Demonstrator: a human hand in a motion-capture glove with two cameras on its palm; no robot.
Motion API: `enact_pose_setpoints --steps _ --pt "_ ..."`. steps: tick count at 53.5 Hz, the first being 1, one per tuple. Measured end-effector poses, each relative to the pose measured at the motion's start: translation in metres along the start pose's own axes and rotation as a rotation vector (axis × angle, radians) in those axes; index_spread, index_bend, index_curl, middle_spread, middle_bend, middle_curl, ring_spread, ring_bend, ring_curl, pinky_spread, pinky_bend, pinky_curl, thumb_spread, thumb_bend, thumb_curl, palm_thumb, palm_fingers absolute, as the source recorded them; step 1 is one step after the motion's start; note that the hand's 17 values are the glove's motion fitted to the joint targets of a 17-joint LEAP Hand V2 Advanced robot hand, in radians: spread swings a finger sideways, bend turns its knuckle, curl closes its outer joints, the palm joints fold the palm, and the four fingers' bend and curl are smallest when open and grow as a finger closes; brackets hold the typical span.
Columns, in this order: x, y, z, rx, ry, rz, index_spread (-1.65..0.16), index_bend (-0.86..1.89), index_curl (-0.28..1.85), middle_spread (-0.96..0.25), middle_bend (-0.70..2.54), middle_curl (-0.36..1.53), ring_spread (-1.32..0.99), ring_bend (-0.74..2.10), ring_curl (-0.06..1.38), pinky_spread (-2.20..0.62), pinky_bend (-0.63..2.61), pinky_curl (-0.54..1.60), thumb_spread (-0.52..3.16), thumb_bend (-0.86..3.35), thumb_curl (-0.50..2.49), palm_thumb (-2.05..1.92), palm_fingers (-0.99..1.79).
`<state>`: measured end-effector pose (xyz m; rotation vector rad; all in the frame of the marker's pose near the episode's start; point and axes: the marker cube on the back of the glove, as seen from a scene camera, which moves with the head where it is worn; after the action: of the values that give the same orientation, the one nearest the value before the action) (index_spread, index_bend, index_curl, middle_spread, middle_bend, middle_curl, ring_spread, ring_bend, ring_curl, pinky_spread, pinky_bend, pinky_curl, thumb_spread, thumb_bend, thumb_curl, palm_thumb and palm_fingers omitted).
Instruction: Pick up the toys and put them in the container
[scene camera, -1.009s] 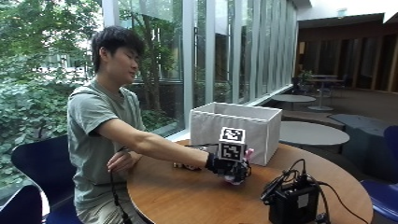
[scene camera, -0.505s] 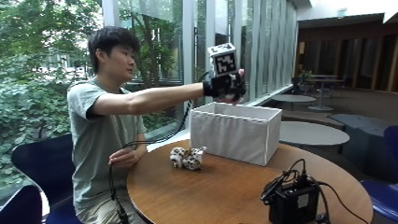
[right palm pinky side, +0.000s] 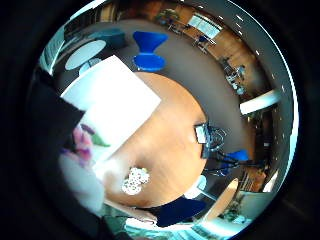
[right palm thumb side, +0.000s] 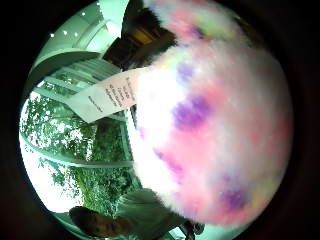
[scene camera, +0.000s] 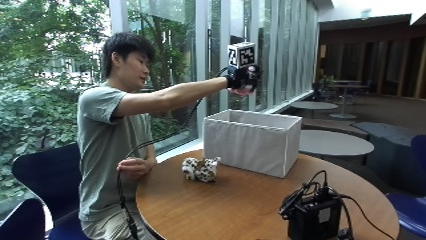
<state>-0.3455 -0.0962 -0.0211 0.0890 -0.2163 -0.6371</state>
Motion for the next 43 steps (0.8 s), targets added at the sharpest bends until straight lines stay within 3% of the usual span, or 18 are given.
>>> enact_pose_setpoints --steps 16,22,25,27,31,43 --pt "-0.034 -0.021 0.039 -0.034 0.101 -0.021 -0.37 0.96 1.17 -0.25 1.23 0.96 -0.41 1.32 0.71 -0.36 1.00 0.55 0.18 0.25 1.17 0.64 0.89" --pt "-0.050 -0.021 0.054 -0.228 0.111 -0.025 -0.37 0.82 1.18 -0.25 1.13 0.93 -0.40 1.29 0.70 -0.36 1.08 0.56 0.26 0.16 1.15 0.55 0.78" --pt "-0.054 -0.017 0.060 -0.338 0.112 -0.011 -0.35 0.50 1.11 -0.26 0.93 0.86 -0.38 1.29 0.69 -0.36 1.20 0.58 0.43 0.11 1.11 0.49 0.45" --pt "-0.055 -0.013 0.060 -0.364 0.112 -0.007 -0.32 0.28 1.05 -0.26 0.82 0.82 -0.35 1.21 0.69 -0.31 1.20 0.61 0.61 0.03 1.05 0.34 -0.09" --pt "-0.047 -0.001 0.053 -0.340 0.126 -0.015 -0.28 0.08 0.87 -0.19 0.53 0.70 -0.24 0.92 0.59 -0.19 1.24 0.57 0.80 -0.04 0.94 0.22 -0.44" --pt "-0.006 0.050 0.012 -0.279 0.259 0.004 -0.19 0.07 0.59 -0.10 0.26 0.55 -0.09 0.56 0.41 -0.03 1.04 0.45 1.11 -0.02 0.71 0.16 -0.28"
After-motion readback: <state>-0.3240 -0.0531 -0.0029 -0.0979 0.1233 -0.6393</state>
